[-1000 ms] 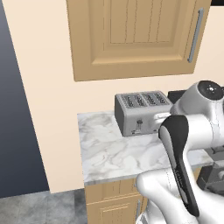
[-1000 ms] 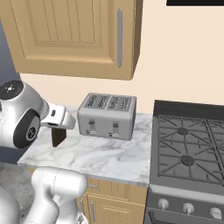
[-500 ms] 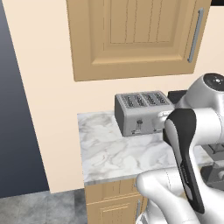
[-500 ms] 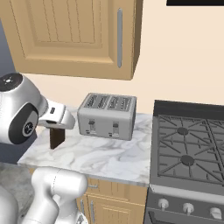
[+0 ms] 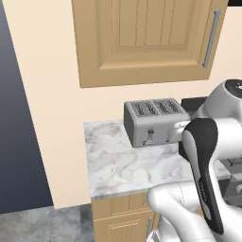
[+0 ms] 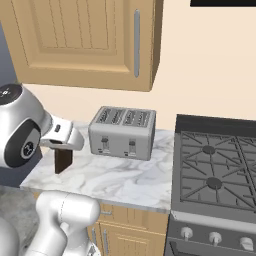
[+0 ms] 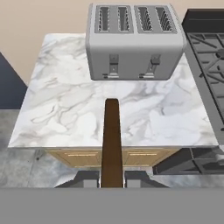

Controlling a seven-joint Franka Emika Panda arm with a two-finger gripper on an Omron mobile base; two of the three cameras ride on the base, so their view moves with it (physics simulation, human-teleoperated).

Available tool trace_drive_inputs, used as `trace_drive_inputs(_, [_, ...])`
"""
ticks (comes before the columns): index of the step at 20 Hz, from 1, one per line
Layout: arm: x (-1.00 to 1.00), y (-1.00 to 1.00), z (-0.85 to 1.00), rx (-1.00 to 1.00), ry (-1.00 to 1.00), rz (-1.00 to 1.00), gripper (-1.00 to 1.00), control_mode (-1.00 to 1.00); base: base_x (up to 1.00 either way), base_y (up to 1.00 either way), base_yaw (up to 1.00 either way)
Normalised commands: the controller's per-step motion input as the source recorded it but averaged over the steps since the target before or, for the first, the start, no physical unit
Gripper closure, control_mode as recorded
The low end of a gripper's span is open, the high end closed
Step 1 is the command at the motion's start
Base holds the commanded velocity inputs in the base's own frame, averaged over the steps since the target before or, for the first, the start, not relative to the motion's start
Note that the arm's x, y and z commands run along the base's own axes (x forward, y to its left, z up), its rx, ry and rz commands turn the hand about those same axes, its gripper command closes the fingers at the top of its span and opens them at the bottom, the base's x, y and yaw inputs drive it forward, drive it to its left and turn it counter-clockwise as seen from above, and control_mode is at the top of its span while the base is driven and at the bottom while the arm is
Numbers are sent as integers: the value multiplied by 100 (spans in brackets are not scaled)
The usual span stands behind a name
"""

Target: Start the toaster. Once the lever pops up, take the bread to the plate on the dining counter.

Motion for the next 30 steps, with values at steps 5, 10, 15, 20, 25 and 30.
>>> trace_drive_inputs(5, [-3, 0, 0, 0, 0, 0, 100, 100, -33, 0, 0])
trace_drive_inputs(10, [0, 0, 0, 0, 0, 0, 100, 100, -97, -7, 11])
trace_drive_inputs(15, [0, 0, 0, 0, 0, 0, 100, 100, -99, 0, 44])
trace_drive_inputs(20, [0, 0, 0, 0, 0, 0, 100, 100, -28, 0, 92])
trace_drive_inputs(25, [0, 0, 0, 0, 0, 0, 100, 100, 0, 0, 100])
trace_drive_inputs(30, [0, 0, 0, 0, 0, 0, 100, 100, 5, 0, 99])
